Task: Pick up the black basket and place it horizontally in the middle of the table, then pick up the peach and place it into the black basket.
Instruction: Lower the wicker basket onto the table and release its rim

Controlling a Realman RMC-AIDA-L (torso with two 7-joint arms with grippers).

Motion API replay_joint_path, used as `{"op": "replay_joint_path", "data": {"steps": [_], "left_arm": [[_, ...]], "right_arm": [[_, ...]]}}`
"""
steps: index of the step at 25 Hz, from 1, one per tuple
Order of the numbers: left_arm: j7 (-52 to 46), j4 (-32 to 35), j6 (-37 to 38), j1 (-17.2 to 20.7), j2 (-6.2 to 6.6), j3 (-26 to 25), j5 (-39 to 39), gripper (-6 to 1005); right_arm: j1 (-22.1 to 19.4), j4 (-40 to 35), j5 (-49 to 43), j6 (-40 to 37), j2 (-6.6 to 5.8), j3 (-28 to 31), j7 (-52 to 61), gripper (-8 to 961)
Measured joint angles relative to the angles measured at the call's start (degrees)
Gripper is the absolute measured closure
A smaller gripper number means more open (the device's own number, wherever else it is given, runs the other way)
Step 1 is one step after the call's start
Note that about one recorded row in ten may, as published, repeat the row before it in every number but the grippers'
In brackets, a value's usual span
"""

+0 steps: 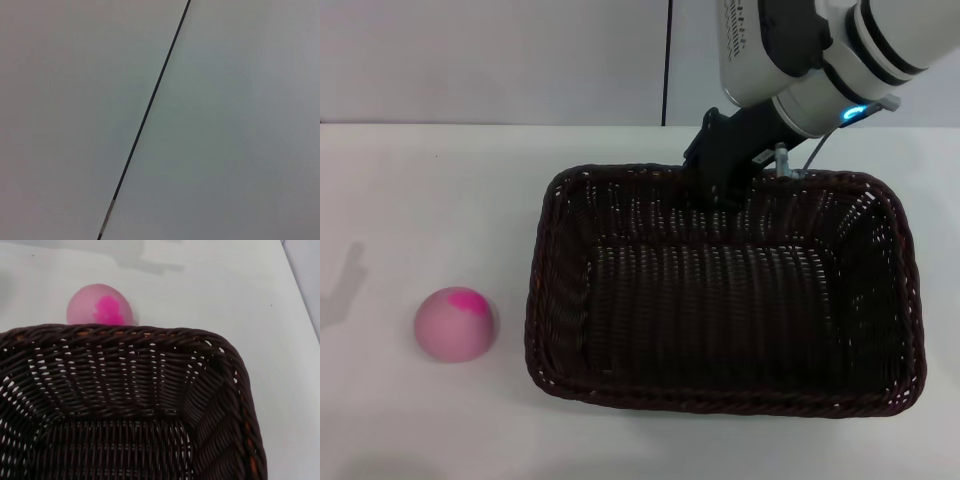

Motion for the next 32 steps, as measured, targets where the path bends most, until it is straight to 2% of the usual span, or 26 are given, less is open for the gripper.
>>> {"op": "replay_joint_path", "data": {"steps": [12,18,21,23,25,26,29,30,31,32], "left_arm": [[0.0,-0.1,-0.1,0.0,0.0,0.2,0.1,172],[0.0,-0.1,0.1,-0.1,0.05,0.3,0.1,172],[-4.3,3.7,0.4,-0.2,0.32,5.4,0.1,172],[-4.3,3.7,0.4,-0.2,0.32,5.4,0.1,173],[-13.3,12.7,-0.3,0.5,0.92,15.2,0.1,173],[-16.7,16.1,-0.6,1.0,1.29,18.6,0.3,173],[-16.7,16.1,-0.6,1.0,1.29,18.6,0.3,173],[-20.3,22.4,-0.7,1.6,1.78,22.2,3.2,173],[-21.3,25.6,-0.9,1.4,1.86,22.2,6.9,173],[-21.3,25.6,-0.9,1.4,1.86,22.2,6.9,173]], "right_arm": [[-1.3,-0.6,2.8,1.8,0.06,-3.5,0.0,631],[-2.5,-2.6,3.0,1.8,0.07,-3.4,0.3,506],[-6.1,-8.7,7.4,-0.7,-0.21,-2.8,1.0,443],[-7.4,-11.0,8.9,-2.0,-0.3,-2.7,1.4,401],[-10.5,-15.8,11.5,-4.8,-0.41,-1.3,2.1,294],[-11.6,-17.2,12.6,-6.2,-0.42,-0.6,2.2,294],[-16.7,-22.6,19.9,-11.0,-0.51,3.6,2.2,294],[-18.2,-23.6,22.6,-12.3,-0.56,4.6,2.2,294],[-21.4,-25.8,28.3,-14.6,-0.66,7.2,2.2,294],[-21.4,-25.8,28.3,-14.6,-0.66,7.2,2.2,294]]}}
